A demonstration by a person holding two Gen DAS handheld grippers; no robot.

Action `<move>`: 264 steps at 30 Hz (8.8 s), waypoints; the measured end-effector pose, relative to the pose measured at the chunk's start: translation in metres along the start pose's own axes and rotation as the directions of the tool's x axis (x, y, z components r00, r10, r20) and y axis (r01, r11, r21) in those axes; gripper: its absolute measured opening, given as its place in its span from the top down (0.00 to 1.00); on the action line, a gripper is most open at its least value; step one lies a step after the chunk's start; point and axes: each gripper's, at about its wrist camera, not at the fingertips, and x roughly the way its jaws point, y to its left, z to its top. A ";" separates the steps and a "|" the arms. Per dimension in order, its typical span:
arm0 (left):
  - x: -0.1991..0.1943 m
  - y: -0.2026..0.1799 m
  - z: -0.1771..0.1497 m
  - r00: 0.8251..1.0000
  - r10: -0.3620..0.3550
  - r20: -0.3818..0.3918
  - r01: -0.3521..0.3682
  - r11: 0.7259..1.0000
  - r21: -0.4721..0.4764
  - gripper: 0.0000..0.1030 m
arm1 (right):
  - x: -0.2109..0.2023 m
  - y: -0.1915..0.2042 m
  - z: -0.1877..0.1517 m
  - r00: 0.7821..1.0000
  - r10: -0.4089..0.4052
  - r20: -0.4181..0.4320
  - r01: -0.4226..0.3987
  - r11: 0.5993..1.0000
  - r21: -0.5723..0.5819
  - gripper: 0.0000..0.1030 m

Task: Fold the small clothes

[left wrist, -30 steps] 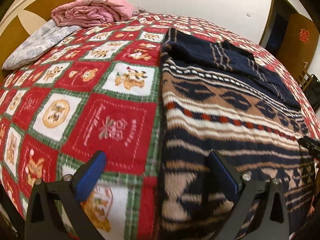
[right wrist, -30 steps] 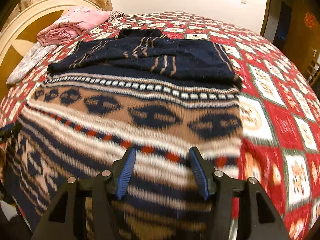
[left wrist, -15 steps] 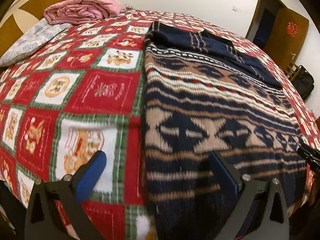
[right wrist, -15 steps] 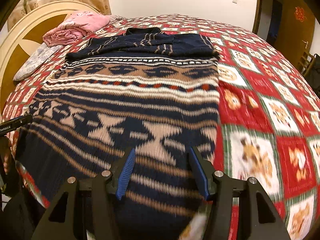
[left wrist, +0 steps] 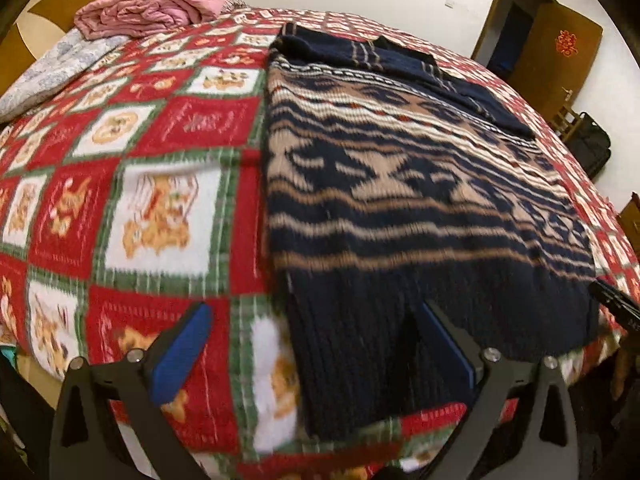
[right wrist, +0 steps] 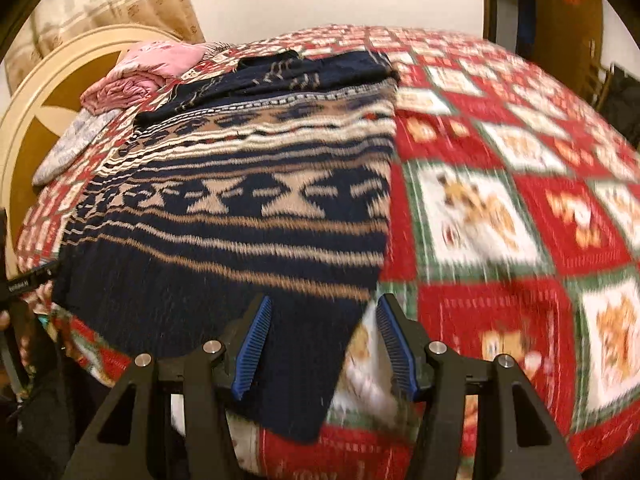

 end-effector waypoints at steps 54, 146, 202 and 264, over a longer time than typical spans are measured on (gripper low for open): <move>-0.006 -0.008 -0.019 0.982 -0.178 -0.060 0.180 0.983 0.029 0.69 | 0.000 -0.006 -0.035 0.980 0.196 -0.039 -0.191 0.976 0.107 0.87; 0.136 -0.053 0.319 0.891 -0.451 0.057 0.452 0.868 -0.206 0.91 | 0.156 -0.057 0.363 0.968 0.205 0.147 -0.230 0.956 0.183 0.93; 0.115 -0.043 0.214 0.978 -0.202 0.049 0.206 0.975 -0.086 0.47 | 0.101 0.007 0.261 0.995 -0.057 0.088 0.064 0.994 -0.086 0.64; 0.095 0.033 0.220 0.984 -0.103 0.142 0.119 0.987 -0.108 0.08 | 0.148 0.316 0.179 0.985 0.145 0.089 -0.047 0.735 -0.677 0.63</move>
